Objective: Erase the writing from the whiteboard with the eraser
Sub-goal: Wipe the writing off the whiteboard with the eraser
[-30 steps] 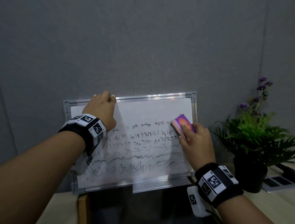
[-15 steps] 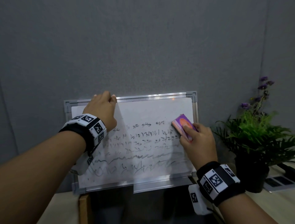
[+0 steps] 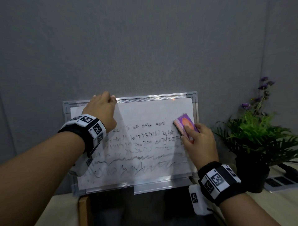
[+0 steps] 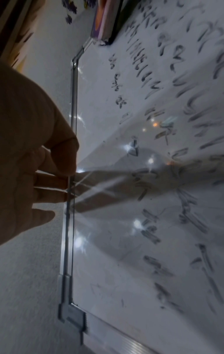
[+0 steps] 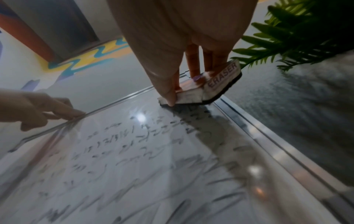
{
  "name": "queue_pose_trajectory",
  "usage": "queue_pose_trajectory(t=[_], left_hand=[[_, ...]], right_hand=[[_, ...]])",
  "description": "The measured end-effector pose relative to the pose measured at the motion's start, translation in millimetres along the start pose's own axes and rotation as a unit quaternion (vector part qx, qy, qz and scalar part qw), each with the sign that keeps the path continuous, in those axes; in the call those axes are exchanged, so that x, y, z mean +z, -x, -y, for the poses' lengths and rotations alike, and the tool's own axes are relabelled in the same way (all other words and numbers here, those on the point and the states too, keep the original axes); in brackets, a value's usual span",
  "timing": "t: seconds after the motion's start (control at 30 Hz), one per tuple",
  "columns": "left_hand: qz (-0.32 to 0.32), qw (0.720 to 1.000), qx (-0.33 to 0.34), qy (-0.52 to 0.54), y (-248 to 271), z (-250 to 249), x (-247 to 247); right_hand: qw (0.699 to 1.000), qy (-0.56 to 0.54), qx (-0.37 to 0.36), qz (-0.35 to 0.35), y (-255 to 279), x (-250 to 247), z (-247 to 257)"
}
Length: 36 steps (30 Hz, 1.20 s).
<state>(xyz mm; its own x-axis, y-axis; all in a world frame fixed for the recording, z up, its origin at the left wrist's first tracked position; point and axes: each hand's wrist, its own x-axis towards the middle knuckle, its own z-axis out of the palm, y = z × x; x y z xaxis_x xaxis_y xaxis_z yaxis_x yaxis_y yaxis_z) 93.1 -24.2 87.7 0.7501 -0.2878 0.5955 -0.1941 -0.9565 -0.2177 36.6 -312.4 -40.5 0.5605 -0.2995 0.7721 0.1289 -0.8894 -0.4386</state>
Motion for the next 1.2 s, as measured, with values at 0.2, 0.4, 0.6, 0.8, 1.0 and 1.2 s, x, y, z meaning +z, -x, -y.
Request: queue_pose_trajectory(t=[0.2,0.4,0.6,0.8,1.0,1.2], left_hand=[[0.001,1.0,-0.003,-0.005,0,-1,-1],[-0.003,1.0,-0.004,-0.005,0,-1,0],[-0.007,1.0,0.0,-0.011,0,-1,2],[-0.005,1.0,0.002,-0.014,-1,1,3],[-0.005,1.0,0.0,-0.01,-1,0,4],[0.0,1.0,-0.001,-0.008,-2,1,3]], right_hand=[[0.999,0.027,-0.025,0.006,11,2,7],[1.0,0.01,0.01,-0.013,10,1,-1],[1.0,0.013,0.009,0.001,16,5,3],[0.998,0.011,0.046,-0.029,14,2,-2],[0.999,-0.003,0.036,-0.006,16,5,1],[0.997,0.022,0.066,-0.017,24,4,0]])
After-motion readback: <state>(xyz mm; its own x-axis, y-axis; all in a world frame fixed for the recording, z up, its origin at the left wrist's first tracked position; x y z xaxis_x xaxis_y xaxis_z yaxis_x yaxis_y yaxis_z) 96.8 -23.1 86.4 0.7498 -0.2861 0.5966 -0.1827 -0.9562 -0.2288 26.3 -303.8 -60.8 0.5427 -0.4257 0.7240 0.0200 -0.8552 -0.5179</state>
